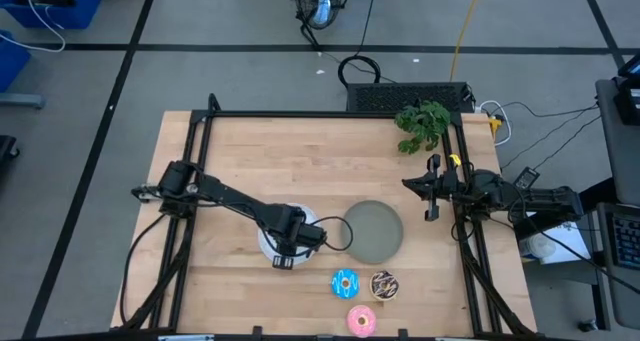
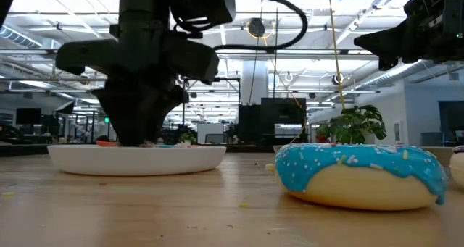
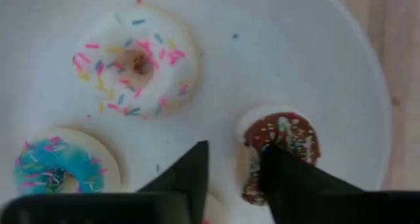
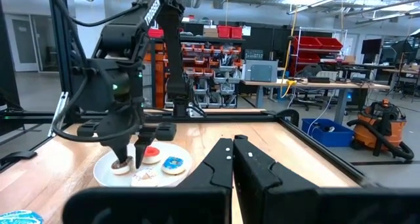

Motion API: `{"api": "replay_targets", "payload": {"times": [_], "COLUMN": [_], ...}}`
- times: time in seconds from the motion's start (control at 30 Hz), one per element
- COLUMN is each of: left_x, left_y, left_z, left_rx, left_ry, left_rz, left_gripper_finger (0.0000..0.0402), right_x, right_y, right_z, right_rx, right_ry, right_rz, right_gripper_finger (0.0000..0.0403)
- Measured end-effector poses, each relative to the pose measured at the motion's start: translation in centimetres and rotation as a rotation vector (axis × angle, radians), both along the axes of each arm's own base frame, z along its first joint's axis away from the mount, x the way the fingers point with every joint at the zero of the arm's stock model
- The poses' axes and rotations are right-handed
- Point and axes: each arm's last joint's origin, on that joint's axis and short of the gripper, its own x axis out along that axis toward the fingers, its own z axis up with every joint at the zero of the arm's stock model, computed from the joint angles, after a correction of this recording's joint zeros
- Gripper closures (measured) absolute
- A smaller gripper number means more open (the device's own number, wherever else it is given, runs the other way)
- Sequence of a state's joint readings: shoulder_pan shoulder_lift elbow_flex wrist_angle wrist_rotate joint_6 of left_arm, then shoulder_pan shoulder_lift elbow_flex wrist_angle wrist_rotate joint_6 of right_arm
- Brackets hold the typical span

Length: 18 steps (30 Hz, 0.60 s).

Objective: Pick & Place donuts
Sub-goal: Put the small brown doughnut on the white plate

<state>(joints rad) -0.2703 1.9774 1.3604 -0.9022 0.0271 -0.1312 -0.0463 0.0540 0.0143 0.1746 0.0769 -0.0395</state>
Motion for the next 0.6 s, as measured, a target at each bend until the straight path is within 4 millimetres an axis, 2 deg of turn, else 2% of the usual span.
{"api": "replay_targets", "payload": {"times": [0.17,0.33,0.47,0.6], "left_x": [0.1,0.8,1.1,1.1], "left_y": [-0.2,-0.3,-0.5,-0.7], "left_z": [0.6,2.2,3.1,3.2], "left_rx": [0.05,0.068,0.062,0.092], "left_ry": [-0.011,-0.055,-0.072,-0.079], "left_rz": [0.01,0.024,0.019,-0.002], "left_gripper_finger": [0.019,0.0136,0.0116,0.0128], "right_x": [0.0,0.0,0.0,0.0], "right_y": [0.0,0.0,0.0,0.0], "right_z": [0.0,0.0,0.0,0.0], "right_rx": [-0.002,-0.002,-0.002,-0.002], "right_ry": [0.0,0.0,0.001,0.001], "right_rz": [0.0,0.0,0.0,0.0], "right_gripper_finger": [0.0403,0.0403,0.0403,0.0403]}}
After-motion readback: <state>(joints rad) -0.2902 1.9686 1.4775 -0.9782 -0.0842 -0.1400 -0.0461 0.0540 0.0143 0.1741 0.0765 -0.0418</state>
